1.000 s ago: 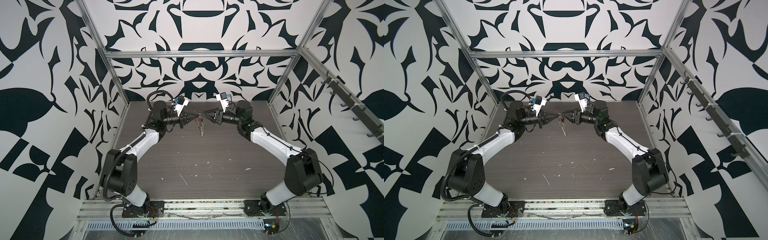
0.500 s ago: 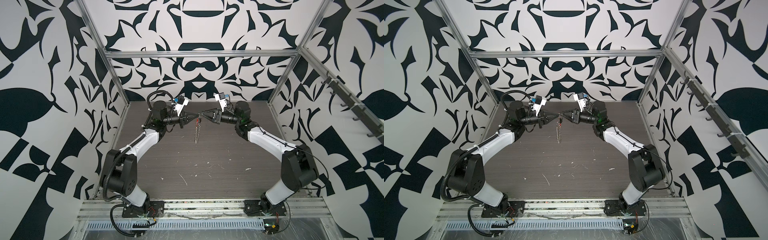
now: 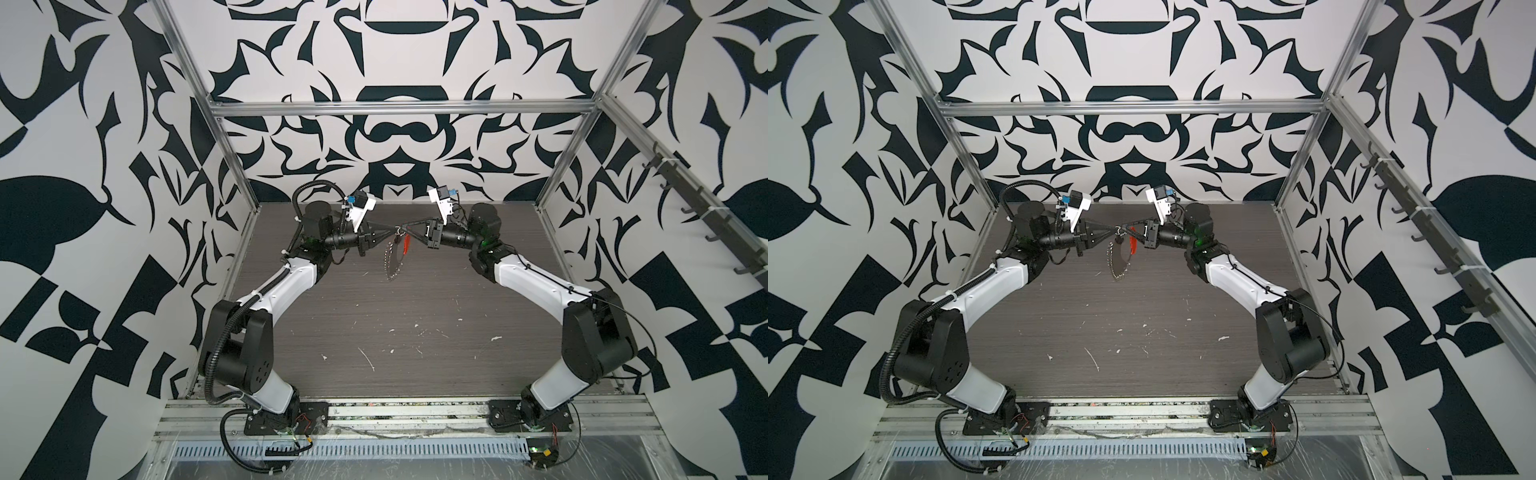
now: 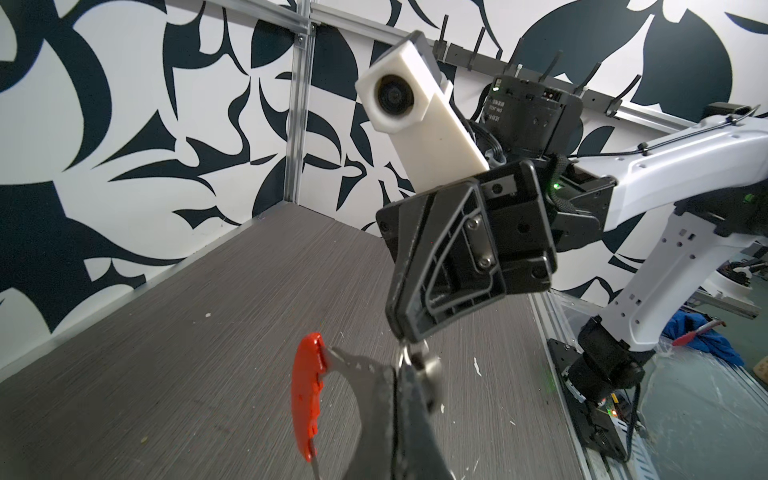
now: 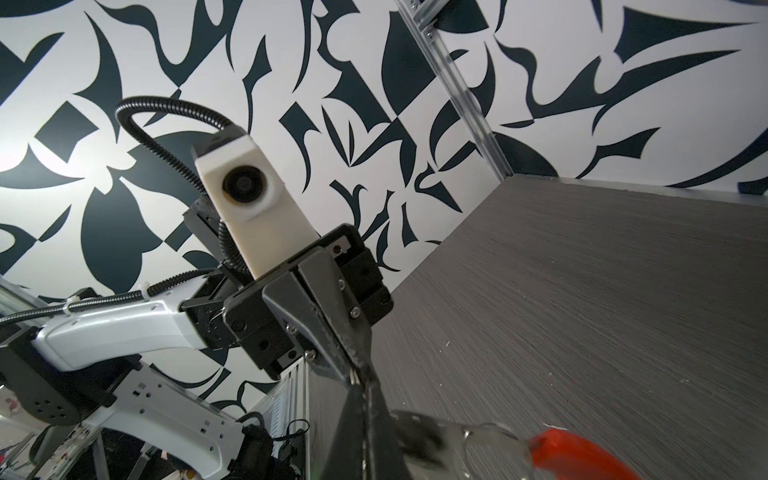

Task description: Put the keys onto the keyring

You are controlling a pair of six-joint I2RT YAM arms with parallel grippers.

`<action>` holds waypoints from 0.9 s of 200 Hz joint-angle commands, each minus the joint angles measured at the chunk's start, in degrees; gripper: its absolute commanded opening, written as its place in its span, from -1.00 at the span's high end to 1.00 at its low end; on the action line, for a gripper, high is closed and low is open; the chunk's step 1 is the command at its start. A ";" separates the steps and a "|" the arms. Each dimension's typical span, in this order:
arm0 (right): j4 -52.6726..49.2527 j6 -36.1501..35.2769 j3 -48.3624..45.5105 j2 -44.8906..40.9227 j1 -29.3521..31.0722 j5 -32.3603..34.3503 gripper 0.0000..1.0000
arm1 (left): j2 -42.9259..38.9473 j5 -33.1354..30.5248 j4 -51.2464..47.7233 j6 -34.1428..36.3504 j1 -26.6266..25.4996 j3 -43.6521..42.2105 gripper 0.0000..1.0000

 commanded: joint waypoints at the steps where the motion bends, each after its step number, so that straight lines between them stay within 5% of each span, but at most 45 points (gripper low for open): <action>1: 2.36 -0.37 -0.59 -1.05 0.34 -0.42 1.00 | -2.50 0.00 1.58 -0.07 0.05 0.78 1.00; 108: 5.22 3.03 -2.94 0.67 0.36 -0.55 1.00 | -2.96 -2.36 13.20 -6.58 -0.05 -0.61 1.00; 149: 12.90 10.04 -1.53 3.46 1.18 -2.00 1.00 | -1.97 -5.30 24.37 -12.17 -1.34 -2.43 1.00; 180: 23.16 18.63 0.49 7.71 2.29 -2.87 1.00 | 1.19 -9.26 41.56 -20.56 -2.49 -5.95 1.00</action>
